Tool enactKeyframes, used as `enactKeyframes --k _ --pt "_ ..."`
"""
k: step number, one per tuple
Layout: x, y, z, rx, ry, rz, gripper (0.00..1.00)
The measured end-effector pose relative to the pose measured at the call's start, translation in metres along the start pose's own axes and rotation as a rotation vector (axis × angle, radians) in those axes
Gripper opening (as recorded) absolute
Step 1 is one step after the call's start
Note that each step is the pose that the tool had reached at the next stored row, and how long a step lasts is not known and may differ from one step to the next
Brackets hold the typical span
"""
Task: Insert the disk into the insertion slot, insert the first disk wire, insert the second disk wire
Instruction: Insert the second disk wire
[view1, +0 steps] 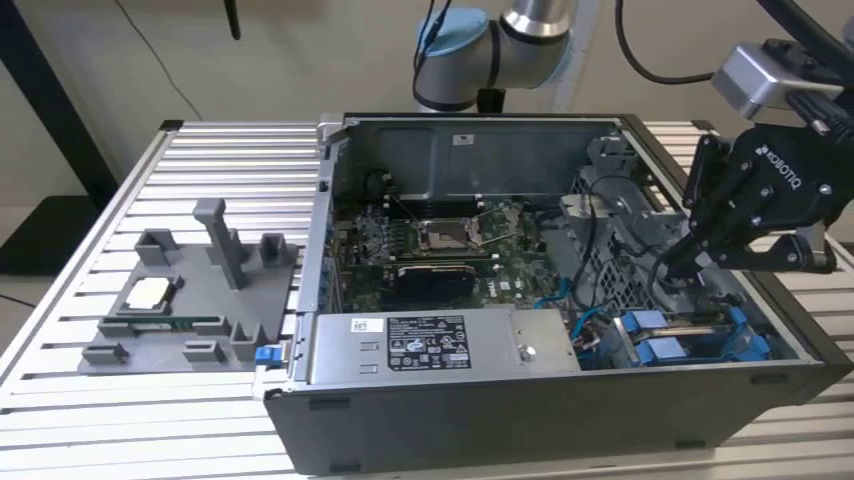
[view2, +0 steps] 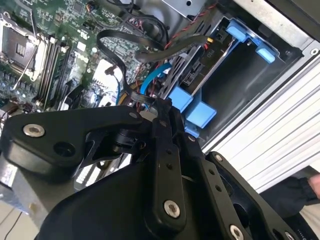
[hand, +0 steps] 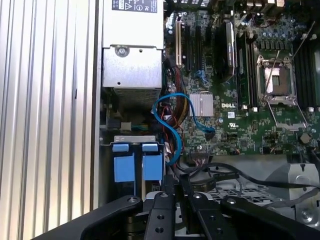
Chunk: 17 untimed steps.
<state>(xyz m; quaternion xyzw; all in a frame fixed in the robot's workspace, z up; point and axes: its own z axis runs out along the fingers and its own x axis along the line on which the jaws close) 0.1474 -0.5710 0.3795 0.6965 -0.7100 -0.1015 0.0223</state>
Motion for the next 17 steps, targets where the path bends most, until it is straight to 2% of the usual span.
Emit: enactKeyframes --k 17 --pt "0.0005 -0.0007 0.0042 0.0041 -0.0001 0.0 0.16"
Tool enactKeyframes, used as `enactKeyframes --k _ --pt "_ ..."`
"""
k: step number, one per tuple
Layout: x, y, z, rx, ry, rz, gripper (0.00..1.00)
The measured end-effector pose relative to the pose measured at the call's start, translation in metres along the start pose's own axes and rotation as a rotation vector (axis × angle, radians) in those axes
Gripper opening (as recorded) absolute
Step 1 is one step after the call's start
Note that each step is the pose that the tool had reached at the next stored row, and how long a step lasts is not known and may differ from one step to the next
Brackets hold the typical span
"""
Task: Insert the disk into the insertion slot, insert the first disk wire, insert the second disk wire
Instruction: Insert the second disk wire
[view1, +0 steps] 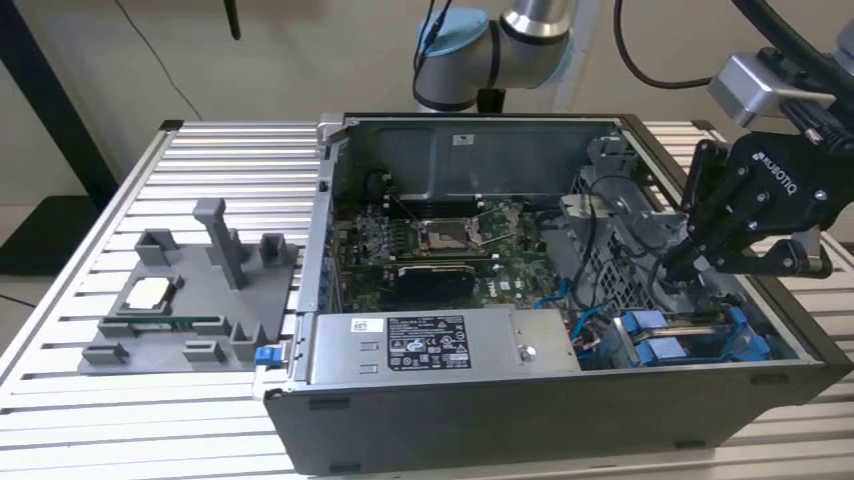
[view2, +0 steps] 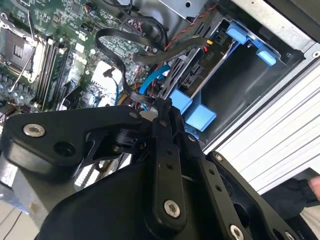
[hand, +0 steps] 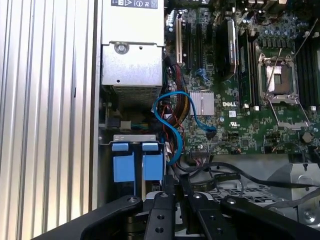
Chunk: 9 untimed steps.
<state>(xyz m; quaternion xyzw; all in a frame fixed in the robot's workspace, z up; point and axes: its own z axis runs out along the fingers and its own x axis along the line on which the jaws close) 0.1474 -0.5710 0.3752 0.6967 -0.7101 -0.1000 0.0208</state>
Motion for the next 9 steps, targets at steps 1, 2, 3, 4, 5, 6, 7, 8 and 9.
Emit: enactKeyframes --k 1,2,3,4,5,6,7,8,9 --pt "0.0 0.0 0.0 0.0 0.0 0.0 0.16" --pt "0.0 0.0 0.0002 0.0 0.0 0.0 0.16" --pt "0.0 -0.0001 0.0007 0.0002 -0.0004 0.0 0.16" --pt "0.0001 -0.0002 0.0012 0.0008 -0.0004 0.0 0.16" --pt "0.0003 -0.0003 0.002 0.0026 -0.0002 0.0 0.16" --pt "0.0004 -0.0004 0.0028 0.0056 -0.0001 0.0 0.16" --pt "0.0005 -0.0006 0.0039 0.0092 -0.0004 -0.001 0.16" --pt "0.0009 -0.0009 0.0049 0.0128 -0.0005 -0.002 0.16" --pt "0.0016 -0.001 0.0055 0.0154 -0.0002 -0.002 0.16"
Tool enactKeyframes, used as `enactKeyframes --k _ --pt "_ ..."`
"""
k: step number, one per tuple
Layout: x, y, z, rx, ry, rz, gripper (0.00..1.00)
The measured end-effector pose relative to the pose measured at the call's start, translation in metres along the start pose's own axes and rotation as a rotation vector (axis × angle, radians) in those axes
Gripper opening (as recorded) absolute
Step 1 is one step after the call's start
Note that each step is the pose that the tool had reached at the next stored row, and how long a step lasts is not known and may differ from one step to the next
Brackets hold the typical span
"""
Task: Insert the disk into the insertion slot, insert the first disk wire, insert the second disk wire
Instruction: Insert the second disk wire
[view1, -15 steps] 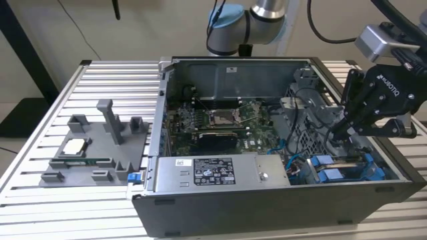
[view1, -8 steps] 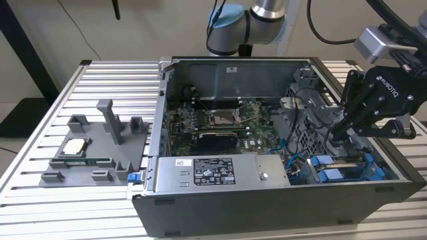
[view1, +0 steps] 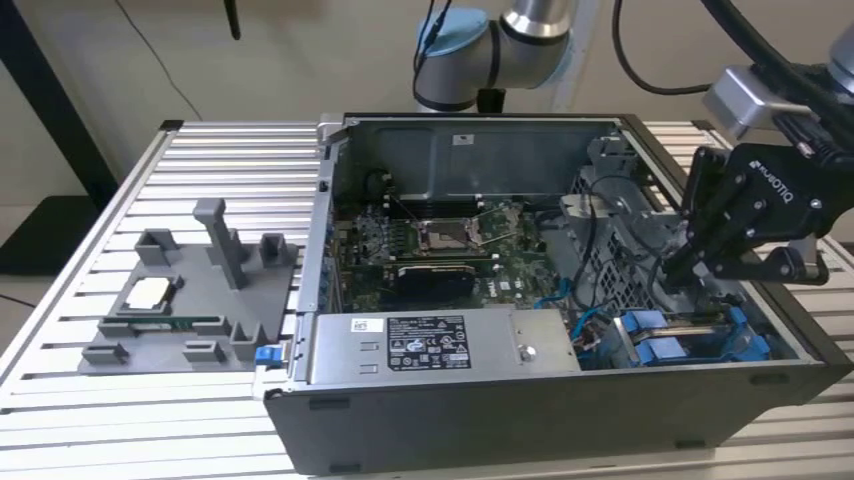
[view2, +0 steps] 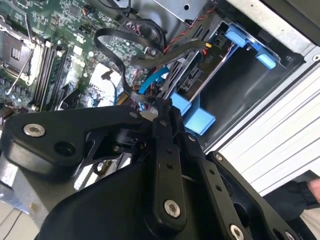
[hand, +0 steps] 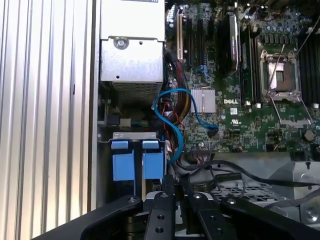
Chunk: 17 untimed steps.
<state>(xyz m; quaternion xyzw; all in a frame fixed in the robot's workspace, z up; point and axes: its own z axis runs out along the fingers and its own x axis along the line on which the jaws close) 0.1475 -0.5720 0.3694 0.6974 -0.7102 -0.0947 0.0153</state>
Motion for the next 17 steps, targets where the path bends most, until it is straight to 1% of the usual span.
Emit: enactKeyframes --k 3,6,9,14,17 --pt "0.0029 -0.0005 0.0025 0.006 0.0 -0.001 0.16" --pt "0.0075 -0.0008 0.0036 0.0088 0.0011 -0.001 0.16" --pt "0.0103 -0.0012 0.0062 0.0167 0.0026 -0.001 0.16" --pt "0.0136 -0.0019 0.01 0.031 0.0097 -0.002 0.16" --pt "0.0149 -0.0026 0.0129 0.0379 0.0139 -0.002 0.16"
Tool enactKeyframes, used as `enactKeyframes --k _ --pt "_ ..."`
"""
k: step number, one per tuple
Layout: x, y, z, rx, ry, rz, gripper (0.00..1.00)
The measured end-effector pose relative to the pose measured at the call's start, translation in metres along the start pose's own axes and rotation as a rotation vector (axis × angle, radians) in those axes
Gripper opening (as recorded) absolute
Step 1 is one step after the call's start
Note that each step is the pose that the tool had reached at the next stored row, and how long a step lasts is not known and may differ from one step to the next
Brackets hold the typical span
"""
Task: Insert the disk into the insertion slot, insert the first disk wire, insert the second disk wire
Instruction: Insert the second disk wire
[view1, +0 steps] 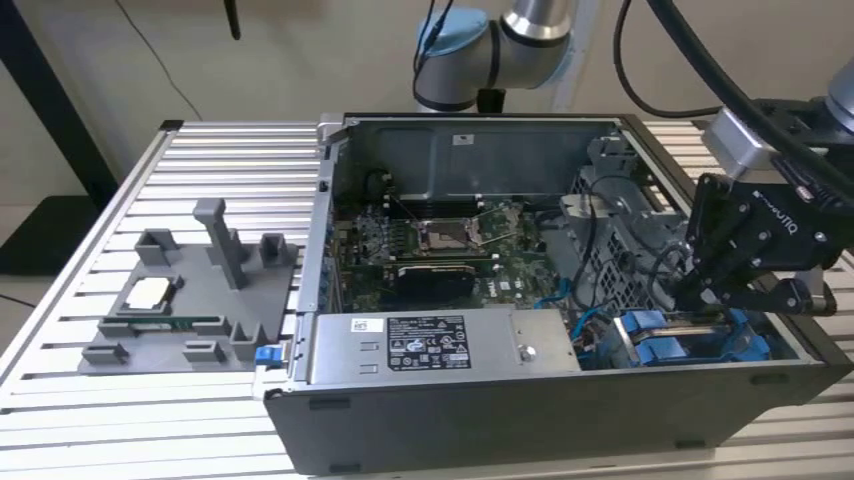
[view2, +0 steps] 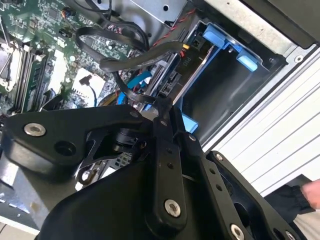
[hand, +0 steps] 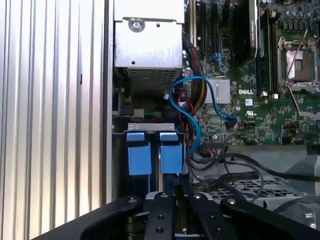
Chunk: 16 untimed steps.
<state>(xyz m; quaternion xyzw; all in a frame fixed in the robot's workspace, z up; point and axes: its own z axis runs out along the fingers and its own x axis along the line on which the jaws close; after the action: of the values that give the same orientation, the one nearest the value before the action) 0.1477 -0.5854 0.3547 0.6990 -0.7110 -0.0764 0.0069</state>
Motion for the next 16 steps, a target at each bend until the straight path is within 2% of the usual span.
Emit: enactKeyframes --k 9,14,16 --pt "0.0015 -0.0038 0.009 0.0248 0.001 -0.002 0.16" --pt "0.0013 -0.0039 0.0093 0.0272 -0.0175 -0.004 0.16" --pt "0.0009 -0.0039 0.0095 0.0301 -0.0186 -0.005 0.16"
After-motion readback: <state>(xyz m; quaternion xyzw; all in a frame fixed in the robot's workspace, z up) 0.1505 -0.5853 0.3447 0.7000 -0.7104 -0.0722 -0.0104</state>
